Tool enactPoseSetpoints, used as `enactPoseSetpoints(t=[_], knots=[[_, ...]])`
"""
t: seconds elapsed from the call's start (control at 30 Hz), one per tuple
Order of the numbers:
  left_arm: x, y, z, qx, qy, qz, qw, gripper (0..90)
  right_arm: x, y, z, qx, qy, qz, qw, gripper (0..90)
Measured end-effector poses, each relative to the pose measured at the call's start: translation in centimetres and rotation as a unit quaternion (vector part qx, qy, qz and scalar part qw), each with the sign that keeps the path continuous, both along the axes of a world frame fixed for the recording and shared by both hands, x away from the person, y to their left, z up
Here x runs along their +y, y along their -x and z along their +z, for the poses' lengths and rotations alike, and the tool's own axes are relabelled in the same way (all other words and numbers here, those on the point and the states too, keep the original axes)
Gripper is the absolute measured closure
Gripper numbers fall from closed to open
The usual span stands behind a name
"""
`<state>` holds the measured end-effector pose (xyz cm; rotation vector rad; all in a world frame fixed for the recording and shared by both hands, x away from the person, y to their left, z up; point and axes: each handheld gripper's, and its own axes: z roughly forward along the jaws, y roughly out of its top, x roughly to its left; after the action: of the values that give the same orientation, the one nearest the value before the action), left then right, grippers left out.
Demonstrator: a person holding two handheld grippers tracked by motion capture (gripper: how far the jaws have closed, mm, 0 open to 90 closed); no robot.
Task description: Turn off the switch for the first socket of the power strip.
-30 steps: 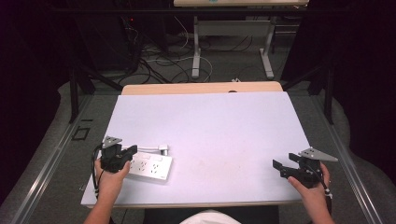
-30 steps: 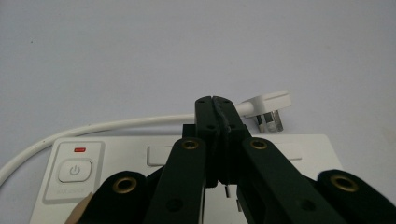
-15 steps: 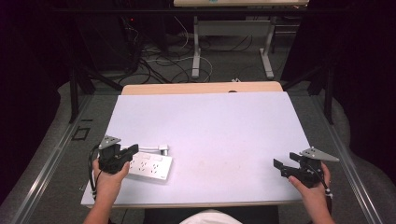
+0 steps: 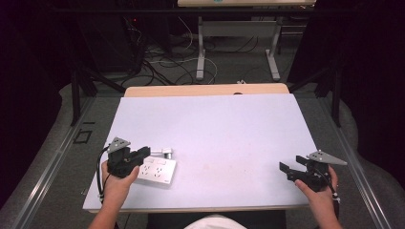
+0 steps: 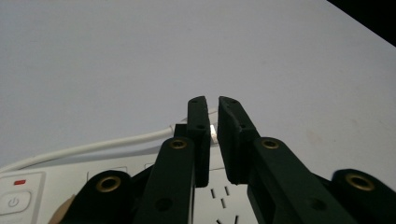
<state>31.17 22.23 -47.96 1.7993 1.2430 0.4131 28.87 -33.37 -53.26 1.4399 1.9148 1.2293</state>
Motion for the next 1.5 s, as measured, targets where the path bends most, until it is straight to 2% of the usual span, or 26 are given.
enactPoseSetpoints(t=[0.2,0.23,0.37,0.43,0.5,0.57,0.63,0.8,0.93,1.17,1.37,1.5], knots=[[-0.9,0.4,0.7,-0.007,-0.005,-0.014,0.9999,71.5,0.0,0.2,0.1,-0.001,0.004,0.004,1.0,22.1],[-1.0,0.5,0.8,-0.01,-0.008,-0.017,0.9998,67.7,0.0,0.2,0.1,0.0,0.003,0.004,1.0,22.1],[-1.4,0.8,1.1,-0.017,-0.018,-0.018,0.9995,62.0,0.0,0.3,0.2,0.002,0.004,0.002,1.0,22.0],[-1.6,1.0,1.2,-0.02,-0.021,-0.018,0.9994,55.6,0.0,0.3,0.2,0.001,0.003,0.001,1.0,22.0],[-1.7,1.1,1.3,-0.023,-0.023,-0.022,0.9992,54.9,0.0,0.3,0.2,-0.002,0.003,0.003,1.0,22.0],[-1.8,1.3,1.3,-0.033,-0.021,-0.026,0.9989,51.2,0.0,0.3,0.2,0.0,0.001,0.003,1.0,22.0],[-2.0,1.5,1.2,-0.057,-0.032,-0.034,0.9973,47.4,0.0,0.3,0.2,0.004,0.004,0.002,1.0,22.0],[-2.3,2.1,0.9,-0.072,-0.049,-0.041,0.9953,41.4,0.0,0.2,0.1,-0.002,0.003,0.0,1.0,22.0],[-2.3,2.5,0.6,-0.074,-0.044,-0.04,0.9955,35.4,0.0,0.2,0.1,-0.004,0.002,-0.001,1.0,21.9],[-2.3,3.1,0.1,-0.071,-0.037,-0.054,0.9953,20.8,0.1,0.3,0.1,0.001,0.0,0.002,1.0,21.6],[-2.1,3.2,-0.7,-0.066,-0.029,-0.05,0.9961,14.7,0.1,0.3,0.1,-0.001,0.001,0.003,1.0,21.5],[-1.9,3.0,-1.2,-0.061,-0.019,-0.046,0.9969,1.2,0.1,0.3,0.1,-0.001,0.001,0.003,1.0,21.5]])
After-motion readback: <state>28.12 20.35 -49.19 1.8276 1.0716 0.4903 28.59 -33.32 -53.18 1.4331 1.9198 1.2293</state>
